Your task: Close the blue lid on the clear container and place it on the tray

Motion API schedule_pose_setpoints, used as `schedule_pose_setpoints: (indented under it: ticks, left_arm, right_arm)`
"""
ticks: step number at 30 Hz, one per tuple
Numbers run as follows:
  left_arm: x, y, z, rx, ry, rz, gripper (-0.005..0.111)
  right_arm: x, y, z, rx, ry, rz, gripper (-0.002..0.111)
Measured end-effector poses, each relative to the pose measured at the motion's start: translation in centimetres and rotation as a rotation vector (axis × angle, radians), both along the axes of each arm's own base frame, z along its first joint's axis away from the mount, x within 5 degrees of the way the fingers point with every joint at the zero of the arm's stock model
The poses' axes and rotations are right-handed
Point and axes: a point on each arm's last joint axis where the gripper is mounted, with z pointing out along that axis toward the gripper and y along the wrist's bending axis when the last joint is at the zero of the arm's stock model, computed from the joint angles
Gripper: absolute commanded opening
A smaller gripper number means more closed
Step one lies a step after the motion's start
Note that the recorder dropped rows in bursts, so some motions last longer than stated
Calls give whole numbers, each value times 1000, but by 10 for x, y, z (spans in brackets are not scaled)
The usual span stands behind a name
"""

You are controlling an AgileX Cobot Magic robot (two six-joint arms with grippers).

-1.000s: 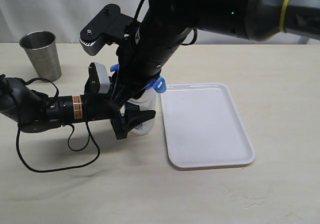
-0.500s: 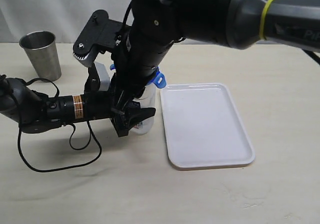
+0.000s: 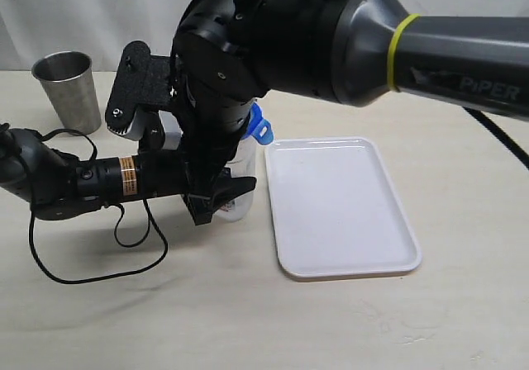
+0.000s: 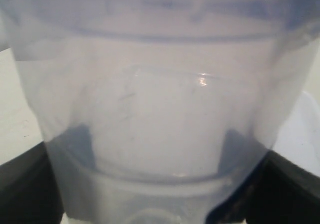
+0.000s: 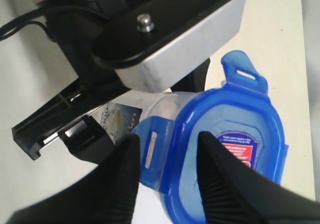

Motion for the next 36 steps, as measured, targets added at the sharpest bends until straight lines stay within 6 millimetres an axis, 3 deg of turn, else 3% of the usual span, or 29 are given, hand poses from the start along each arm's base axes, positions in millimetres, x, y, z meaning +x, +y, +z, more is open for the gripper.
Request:
schedule_pose_setpoints:
  ticks: [8,11,23,30,36]
  left_arm:
    - [3,0,1,3,-2,20,0]
    - [4,0,1,4,-1,25,0]
    - [5,1,1,4,-1,36,0]
    - [5,1,1,4,-5,36,0]
    - [4,0,1,8,-29,11,0]
  right_arm:
    - [0,8,-7,-71,-74,7,32]
    - [-2,10,-8,-92,-89,15,24]
    - [-1,14,-13,-138,-134,33,25]
    - [-2,10,-4,-69,-103,21,45]
    - [-8,5,10,5,-70,-6,47]
